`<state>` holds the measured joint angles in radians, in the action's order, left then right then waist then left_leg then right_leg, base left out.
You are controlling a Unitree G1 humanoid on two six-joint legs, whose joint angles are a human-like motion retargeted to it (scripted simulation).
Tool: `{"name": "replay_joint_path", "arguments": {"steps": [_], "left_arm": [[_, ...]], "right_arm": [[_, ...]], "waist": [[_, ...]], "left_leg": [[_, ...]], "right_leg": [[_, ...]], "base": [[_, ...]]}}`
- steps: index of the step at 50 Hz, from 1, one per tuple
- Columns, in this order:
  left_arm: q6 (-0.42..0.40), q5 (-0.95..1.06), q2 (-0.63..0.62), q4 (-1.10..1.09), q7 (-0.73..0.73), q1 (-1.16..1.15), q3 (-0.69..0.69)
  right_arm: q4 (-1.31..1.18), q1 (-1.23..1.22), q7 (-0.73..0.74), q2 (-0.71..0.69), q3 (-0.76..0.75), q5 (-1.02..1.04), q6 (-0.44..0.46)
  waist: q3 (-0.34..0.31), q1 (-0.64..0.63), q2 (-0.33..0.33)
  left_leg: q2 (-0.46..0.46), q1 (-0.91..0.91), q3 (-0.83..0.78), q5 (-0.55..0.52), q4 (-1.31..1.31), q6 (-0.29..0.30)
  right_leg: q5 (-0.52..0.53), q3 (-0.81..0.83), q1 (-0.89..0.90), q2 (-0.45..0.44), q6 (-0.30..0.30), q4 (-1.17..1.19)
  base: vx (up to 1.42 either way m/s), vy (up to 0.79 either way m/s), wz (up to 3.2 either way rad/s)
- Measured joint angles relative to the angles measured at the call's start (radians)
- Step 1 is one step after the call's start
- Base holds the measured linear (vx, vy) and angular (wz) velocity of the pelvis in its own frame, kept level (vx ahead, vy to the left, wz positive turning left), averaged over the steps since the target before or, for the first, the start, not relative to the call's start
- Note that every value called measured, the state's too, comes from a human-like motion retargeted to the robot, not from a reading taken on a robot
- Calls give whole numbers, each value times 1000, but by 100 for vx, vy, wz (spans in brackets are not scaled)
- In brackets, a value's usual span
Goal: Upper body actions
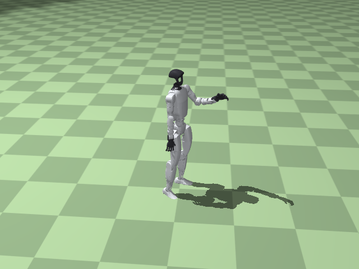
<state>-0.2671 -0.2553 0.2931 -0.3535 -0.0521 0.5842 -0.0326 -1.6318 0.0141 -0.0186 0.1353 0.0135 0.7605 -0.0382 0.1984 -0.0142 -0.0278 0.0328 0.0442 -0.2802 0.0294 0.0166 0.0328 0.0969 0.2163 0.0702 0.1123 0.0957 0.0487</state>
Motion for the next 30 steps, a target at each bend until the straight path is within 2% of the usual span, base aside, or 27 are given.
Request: {"name": "replay_joint_path", "arguments": {"steps": [19, 25, 30], "left_arm": [[10, 20, 5, 42, -3, -31, 5], [29, 59, 30, 251, -70, -103, 30], [51, 106, 46, 484, -196, -168, 74]], "right_arm": [[2, -2, -1, -4, 15, 33, 7], [2, -8, -3, -3, 10, 30, 6], [-2, -3, -1, 0, 6, 18, 5]], "waist": [[-6, -7, 7], [-12, -9, 8], [-11, -17, 8]], "left_leg": [[-11, 3, 24, -4, -2, -2], [-12, 5, 20, -3, -1, -1], [-12, 5, 15, -2, 0, 0]], "right_leg": [[-2, 20, -11, 8, -1, -3], [-3, 17, -6, 10, -1, -1], [-4, 11, -3, 10, 0, 0]], "base": [[0, 0, 0], [0, 0, 0], [0, 0, 0]]}}
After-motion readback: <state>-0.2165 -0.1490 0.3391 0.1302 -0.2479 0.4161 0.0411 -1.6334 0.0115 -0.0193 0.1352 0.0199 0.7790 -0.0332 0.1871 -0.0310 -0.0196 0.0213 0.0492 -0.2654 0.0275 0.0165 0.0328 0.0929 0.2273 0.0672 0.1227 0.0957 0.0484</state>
